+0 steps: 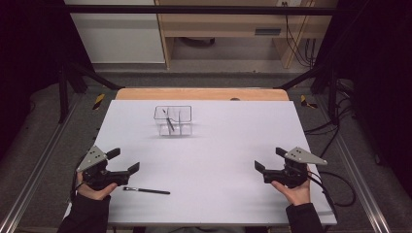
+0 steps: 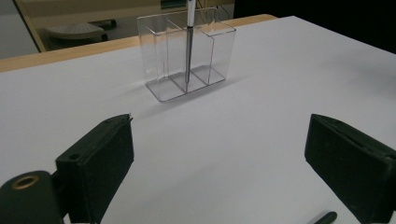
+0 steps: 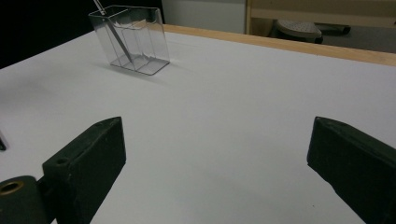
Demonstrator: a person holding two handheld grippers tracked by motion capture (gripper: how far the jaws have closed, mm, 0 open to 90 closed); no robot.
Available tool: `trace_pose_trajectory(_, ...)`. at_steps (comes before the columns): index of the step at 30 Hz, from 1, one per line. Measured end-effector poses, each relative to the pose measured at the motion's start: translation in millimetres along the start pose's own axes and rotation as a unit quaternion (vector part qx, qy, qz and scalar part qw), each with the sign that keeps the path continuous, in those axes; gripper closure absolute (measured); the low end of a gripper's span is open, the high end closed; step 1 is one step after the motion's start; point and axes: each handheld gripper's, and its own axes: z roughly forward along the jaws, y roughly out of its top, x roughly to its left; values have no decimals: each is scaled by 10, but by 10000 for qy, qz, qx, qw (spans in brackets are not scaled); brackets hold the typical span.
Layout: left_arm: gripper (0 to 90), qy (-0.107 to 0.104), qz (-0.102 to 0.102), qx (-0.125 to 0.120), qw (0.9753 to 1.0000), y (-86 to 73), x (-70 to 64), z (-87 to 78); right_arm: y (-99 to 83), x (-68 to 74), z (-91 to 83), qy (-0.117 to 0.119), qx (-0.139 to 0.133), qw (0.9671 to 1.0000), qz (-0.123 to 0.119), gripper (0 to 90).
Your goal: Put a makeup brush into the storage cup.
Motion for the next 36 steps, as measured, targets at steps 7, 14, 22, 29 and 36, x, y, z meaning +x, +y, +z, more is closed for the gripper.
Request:
trace_pose_trajectory(7, 76, -129, 125, 134, 9997, 16, 12, -8, 0, -1, 4, 4, 8, 10000, -10, 49)
trace_pose_trajectory(14, 74, -245, 210, 306, 9990, 7, 1, 7, -2, 3, 1, 1, 16, 10000, -19, 49)
trace_pose_trajectory(22, 73, -435, 397, 609, 9964, -23, -22, 54, 0, 11, 4, 26, 21, 10000, -44, 49)
trace_pose_trajectory(29, 74, -580, 549, 810, 9935, -55, -45, 103, -5, 22, 19, 36, 67, 10000, -62, 49)
trace_pose_trajectory(36, 74, -736, 624, 1074, 9895, -108, -66, 162, -3, 22, 16, 61, 39, 10000, -53, 49)
